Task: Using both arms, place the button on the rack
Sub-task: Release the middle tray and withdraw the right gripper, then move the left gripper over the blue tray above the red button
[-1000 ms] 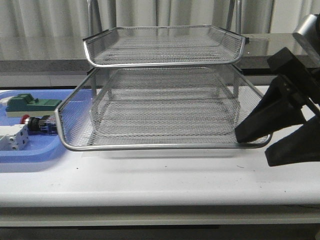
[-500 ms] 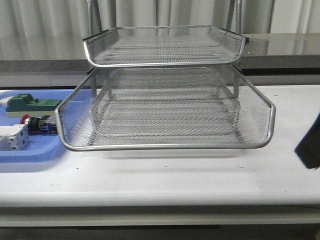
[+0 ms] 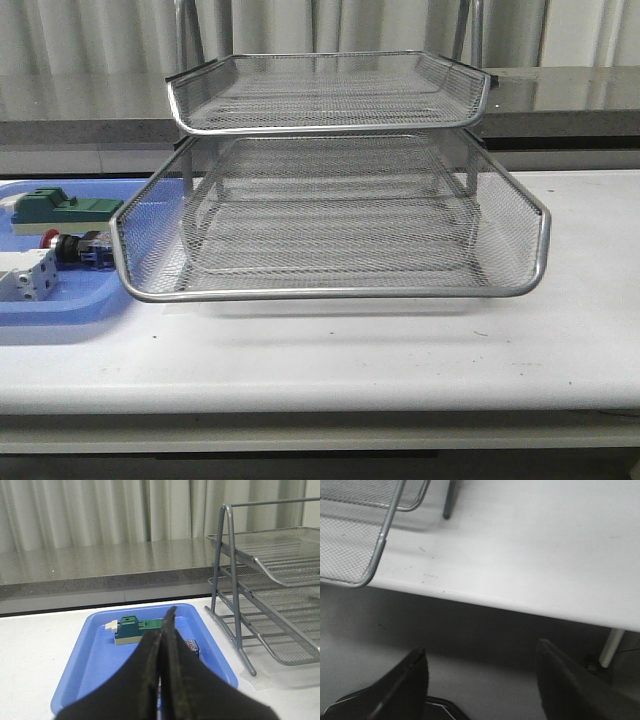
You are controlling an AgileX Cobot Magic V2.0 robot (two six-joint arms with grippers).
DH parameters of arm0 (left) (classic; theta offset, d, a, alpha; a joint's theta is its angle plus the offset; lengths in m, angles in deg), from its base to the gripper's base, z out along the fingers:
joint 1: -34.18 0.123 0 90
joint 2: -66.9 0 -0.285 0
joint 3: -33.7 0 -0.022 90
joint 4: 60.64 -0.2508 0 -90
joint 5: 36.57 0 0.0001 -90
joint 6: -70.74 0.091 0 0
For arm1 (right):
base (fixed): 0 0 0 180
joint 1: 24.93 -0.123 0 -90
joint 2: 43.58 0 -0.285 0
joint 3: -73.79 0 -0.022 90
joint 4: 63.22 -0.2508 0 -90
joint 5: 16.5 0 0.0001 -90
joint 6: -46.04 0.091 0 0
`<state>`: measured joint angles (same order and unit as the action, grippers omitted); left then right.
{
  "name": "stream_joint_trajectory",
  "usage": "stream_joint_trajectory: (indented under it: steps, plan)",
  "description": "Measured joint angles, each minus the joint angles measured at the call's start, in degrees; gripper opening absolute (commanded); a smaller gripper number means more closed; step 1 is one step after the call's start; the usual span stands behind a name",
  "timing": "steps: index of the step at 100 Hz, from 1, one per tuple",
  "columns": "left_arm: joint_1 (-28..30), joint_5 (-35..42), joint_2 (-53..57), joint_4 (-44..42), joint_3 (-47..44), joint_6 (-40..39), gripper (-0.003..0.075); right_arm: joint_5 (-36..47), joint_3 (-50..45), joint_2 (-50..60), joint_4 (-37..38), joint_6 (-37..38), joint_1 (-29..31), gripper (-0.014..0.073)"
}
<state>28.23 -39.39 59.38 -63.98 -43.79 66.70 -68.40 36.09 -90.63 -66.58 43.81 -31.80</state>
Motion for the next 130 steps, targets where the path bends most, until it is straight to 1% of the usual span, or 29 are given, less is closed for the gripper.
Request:
stream_joint_trajectory:
  steps: [10, 25, 34, 40, 41, 48, 54, 60, 66, 67, 69, 74, 78, 130]
  plan:
    - [0.0, 0.0, 0.0, 0.0, 0.0, 0.0, -0.002, -0.4, 0.3, 3.6, 3.4, 2.2, 0.0, 0.0476]
    - [0.0, 0.0, 0.0, 0.0, 0.0, 0.0, -0.002, -0.9, 0.3, 8.0, 4.1, 3.8, 0.0, 0.0472]
    - [0.0, 0.0, 0.0, 0.0, 0.0, 0.0, -0.002, -1.0, 0.3, 9.7, 4.4, 4.1, 0.0, 0.0436]
    - [0.0, 0.0, 0.0, 0.0, 0.0, 0.0, -0.002, -1.0, 0.3, 10.3, 4.7, 4.1, 0.0, 0.0373]
    - [0.0, 0.0, 0.0, 0.0, 0.0, 0.0, -0.002, -1.0, 0.3, 10.3, 4.8, 4.1, 0.0, 0.0373]
    - [0.0, 0.0, 0.0, 0.0, 0.0, 0.0, -0.002, -1.1, 0.3, 10.6, 5.1, 4.2, 0.0, 0.0286]
    - [0.0, 0.0, 0.0, 0.0, 0.0, 0.0, -0.002, -1.1, 0.3, 10.7, 5.2, 4.2, 0.0, 0.0183]
    - [0.0, 0.0, 0.0, 0.0, 0.0, 0.0, -0.002, -1.1, 0.3, 10.7, 5.2, 4.2, 0.0, 0.0111]
    - [0.0, 0.0, 0.0, 0.0, 0.0, 0.0, -0.002, -0.9, 0.3, 10.7, 5.3, 4.2, 0.0, 0.0015]
    - [0.0, 0.0, 0.0, 0.0, 0.0, 0.0, -0.002, -0.9, 0.3, 10.7, 5.3, 4.2, 0.0, 0.0015]
    - [0.0, 0.0, 0.0, 0.0, 0.0, 0.0, -0.002, -0.9, 0.3, 10.7, 5.3, 4.2, 0.0, -0.002]
    - [0.0, 0.0, 0.0, 0.0, 0.0, 0.0, -0.002, -0.7, 0.3, 10.7, 5.3, 4.2, 0.0, -0.0074]
    - [0.0, 0.0, 0.0, 0.0, 0.0, 0.0, -0.002, -0.6, 0.3, 10.7, 5.3, 4.2, 0.0, -0.0063]
    - [0.0, 0.0, 0.0, -1.6, 0.0, 0.0, -0.002, -0.4, 0.3, 10.7, 5.4, 4.2, 0.0, -0.0068]
